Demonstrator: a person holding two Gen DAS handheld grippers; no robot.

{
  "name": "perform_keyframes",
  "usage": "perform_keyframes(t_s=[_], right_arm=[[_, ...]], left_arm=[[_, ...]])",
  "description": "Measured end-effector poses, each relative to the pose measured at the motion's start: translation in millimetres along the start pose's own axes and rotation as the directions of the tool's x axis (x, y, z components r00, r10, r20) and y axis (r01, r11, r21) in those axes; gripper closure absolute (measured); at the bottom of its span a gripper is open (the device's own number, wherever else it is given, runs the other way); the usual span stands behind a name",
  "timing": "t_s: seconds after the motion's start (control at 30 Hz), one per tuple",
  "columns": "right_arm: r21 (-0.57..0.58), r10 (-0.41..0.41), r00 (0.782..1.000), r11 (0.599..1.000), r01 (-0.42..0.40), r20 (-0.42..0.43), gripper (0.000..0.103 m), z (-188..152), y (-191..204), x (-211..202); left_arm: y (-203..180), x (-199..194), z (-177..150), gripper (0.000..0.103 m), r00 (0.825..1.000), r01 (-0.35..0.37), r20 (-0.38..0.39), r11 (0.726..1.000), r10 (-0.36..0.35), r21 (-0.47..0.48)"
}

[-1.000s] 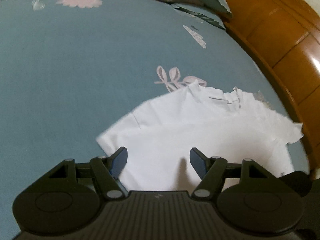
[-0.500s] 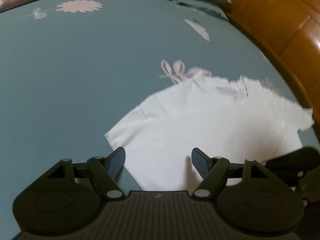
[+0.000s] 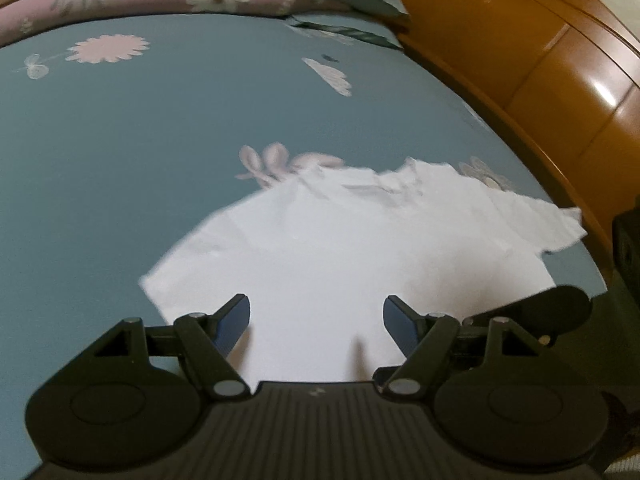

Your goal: Fold clothes

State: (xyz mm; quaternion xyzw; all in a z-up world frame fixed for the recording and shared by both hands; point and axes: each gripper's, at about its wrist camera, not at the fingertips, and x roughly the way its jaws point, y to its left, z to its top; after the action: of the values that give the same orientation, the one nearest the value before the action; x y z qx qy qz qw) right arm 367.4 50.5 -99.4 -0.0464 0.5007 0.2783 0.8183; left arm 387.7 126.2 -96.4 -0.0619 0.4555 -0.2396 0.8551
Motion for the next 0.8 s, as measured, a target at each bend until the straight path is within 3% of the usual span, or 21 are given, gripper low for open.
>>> perform_keyframes(t_s=[0.23,0.37,0.6,0.8], right_arm=[[-0.002,-0.027,0.998,1.0,0.027,-0.055,0.066,-46,-18,-10],[0.002,-0.021,0.997,1.0,0.021,-0.069,0.066,-66,-32,-20],[0.056,-0.049,0.998,0.997,0.051,-0.034,0.059,-89,-68,-58],[0.102,-0.07,0.996,0.992,0.075,-0.057,0.055,-124,-110,-78]], left_arm=[[-22,16,-31,0.029,0.997,-0.021,-0.069,1.0,0.022,0.007],[-30,17,-45,0.029,0.992,-0.079,-0.096,0.997,0.078,-0.001],[-73,4,-35,0.029,0.986,-0.14,-0.092,0.99,0.14,0.006],[-114,23,-28,0.029,0.985,-0.163,-0.069,0.986,0.161,-0.022]])
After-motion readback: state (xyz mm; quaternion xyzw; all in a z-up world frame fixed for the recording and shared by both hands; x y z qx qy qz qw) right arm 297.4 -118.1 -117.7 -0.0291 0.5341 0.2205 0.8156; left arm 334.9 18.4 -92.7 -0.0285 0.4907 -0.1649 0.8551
